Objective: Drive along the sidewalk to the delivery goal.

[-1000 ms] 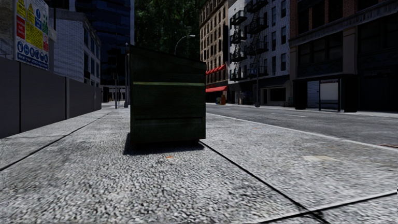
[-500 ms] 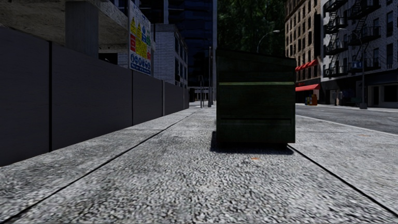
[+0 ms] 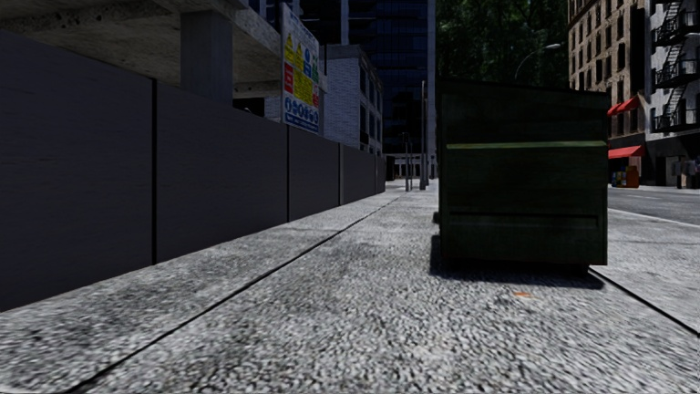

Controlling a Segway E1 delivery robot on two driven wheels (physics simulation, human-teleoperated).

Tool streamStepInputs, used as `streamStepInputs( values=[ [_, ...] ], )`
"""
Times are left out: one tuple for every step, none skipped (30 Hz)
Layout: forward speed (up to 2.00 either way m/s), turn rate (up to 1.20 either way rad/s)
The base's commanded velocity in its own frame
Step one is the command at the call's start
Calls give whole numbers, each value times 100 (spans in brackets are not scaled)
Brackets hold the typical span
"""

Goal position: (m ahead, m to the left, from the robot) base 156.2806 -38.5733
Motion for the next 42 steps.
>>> streamStepInputs(
  values=[
    [155, 0],
    [155, 0],
    [156, 0],
    [156, 0],
    [156, 0],
    [156, 0],
    [156, 0],
    [156, 0],
    [156, 0],
    [156, 0],
    [156, 0],
    [156, 0],
    [156, 0],
    [156, 0],
    [156, 0],
    [156, 0],
    [156, 0],
    [156, 0],
    [156, 0],
    [156, 0],
    [156, 0],
    [156, 0],
    [156, 0],
    [156, 0],
    [156, 0],
    [156, 0],
    [156, 0],
    [156, 0],
    [156, 0],
    [156, 0],
    [156, 0],
    [156, 0],
    [156, 0],
    [156, 0],
    [156, 0],
    [156, 0],
    [156, 0],
    [156, 0],
    [156, 0],
    [156, 0],
    [156, 0],
    [156, 0]
  ],
)
